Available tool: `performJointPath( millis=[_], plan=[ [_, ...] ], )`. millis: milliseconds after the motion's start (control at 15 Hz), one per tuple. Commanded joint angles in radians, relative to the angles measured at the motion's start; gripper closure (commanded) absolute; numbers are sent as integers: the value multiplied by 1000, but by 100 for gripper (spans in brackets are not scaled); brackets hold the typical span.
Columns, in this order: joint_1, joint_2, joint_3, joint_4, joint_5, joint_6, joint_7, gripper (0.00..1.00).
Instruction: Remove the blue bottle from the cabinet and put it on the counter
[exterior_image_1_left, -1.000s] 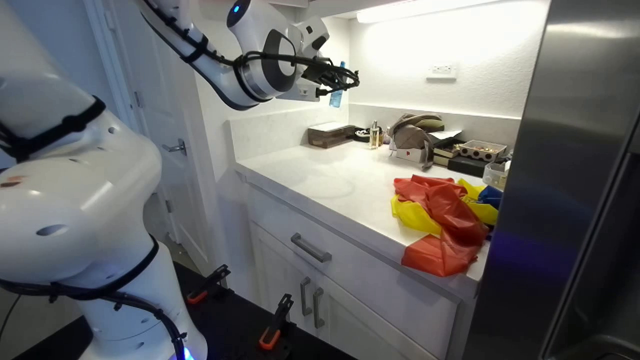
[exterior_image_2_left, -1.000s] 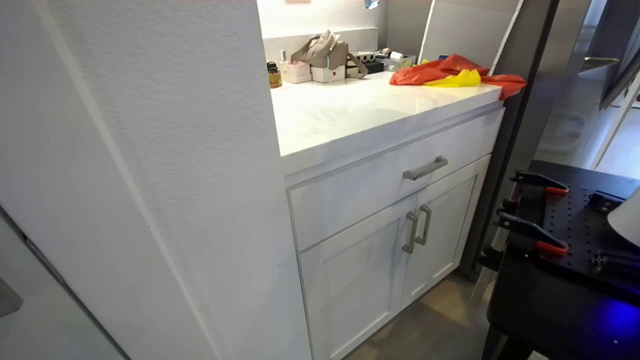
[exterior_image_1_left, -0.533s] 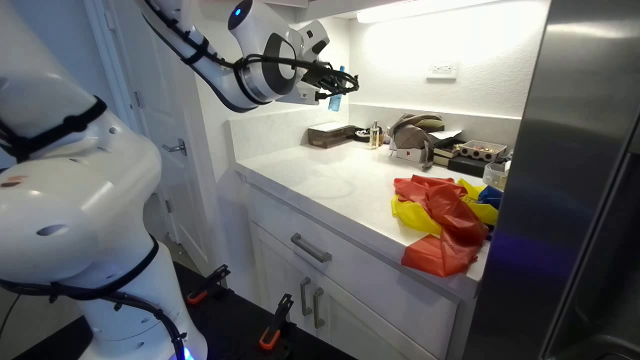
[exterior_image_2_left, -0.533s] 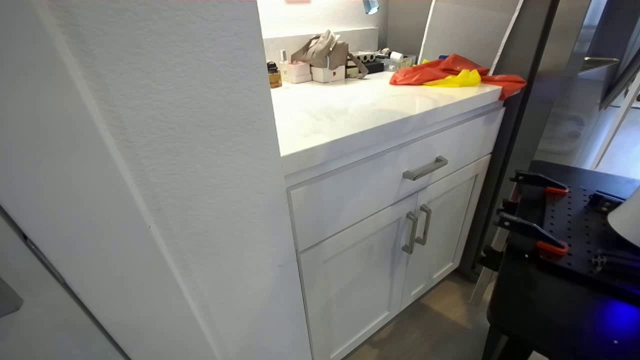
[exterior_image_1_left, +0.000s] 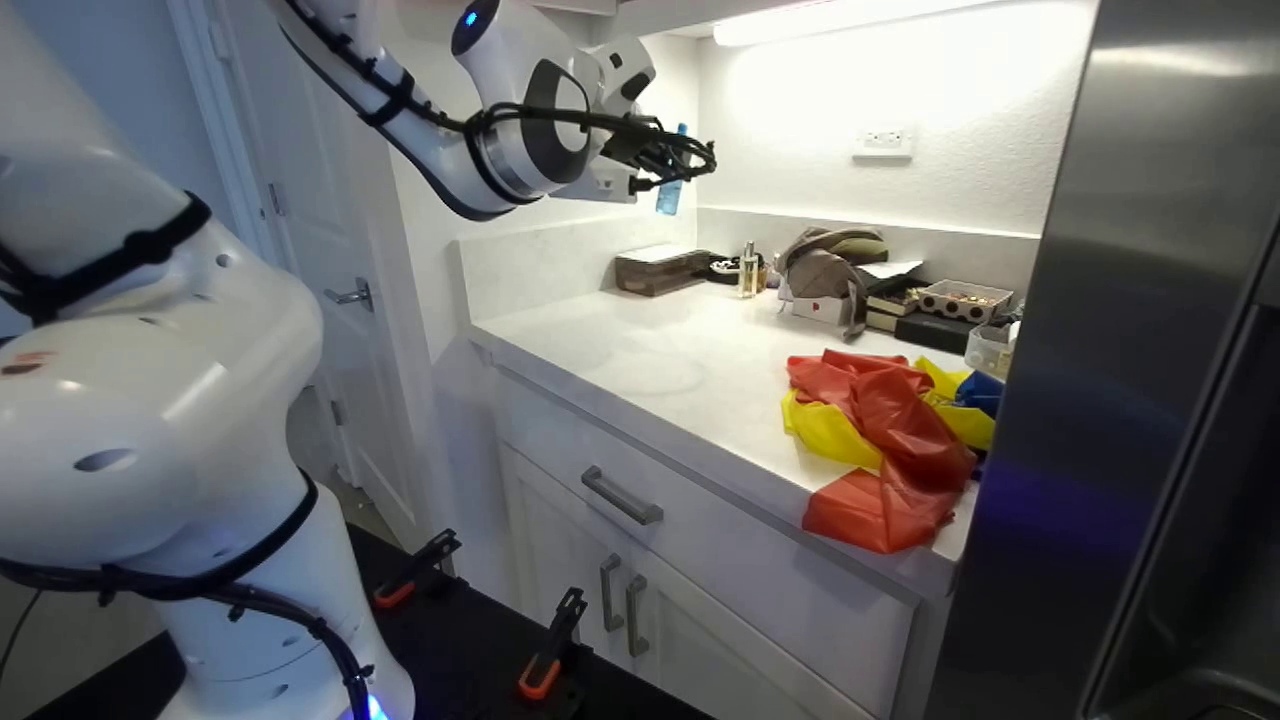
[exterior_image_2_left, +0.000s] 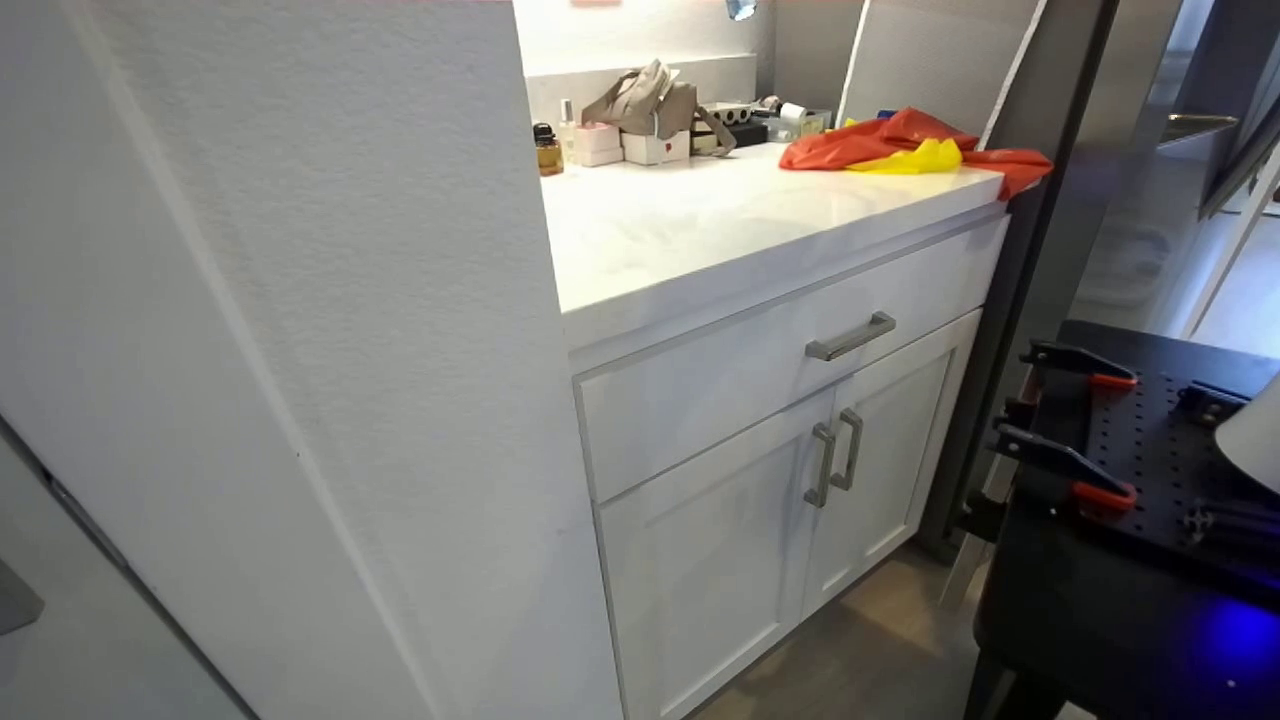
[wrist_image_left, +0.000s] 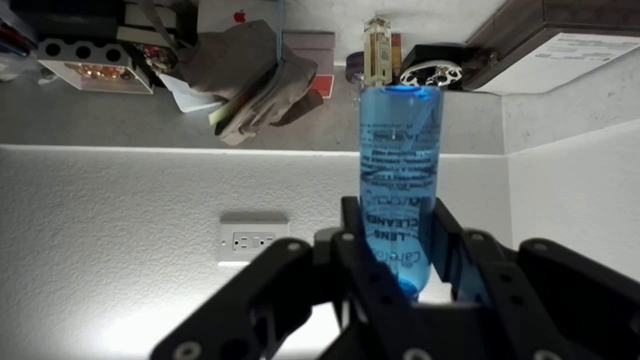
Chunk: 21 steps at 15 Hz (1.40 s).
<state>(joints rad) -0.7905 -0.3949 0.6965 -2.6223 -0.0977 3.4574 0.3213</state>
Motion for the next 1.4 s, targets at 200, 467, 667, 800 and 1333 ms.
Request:
performJointPath(
  millis=[200, 467, 667, 800, 1333],
  plan=[
    [29, -207, 17, 23, 61, 1, 6, 90],
    [-15, -310, 84, 3, 130, 0, 25, 90],
    [-20, -377, 139, -1, 291, 0, -34, 90],
    [-43, -437, 188, -1, 373, 0, -28, 90],
    [-177, -611, 412, -56, 563, -1, 59, 90]
  ],
)
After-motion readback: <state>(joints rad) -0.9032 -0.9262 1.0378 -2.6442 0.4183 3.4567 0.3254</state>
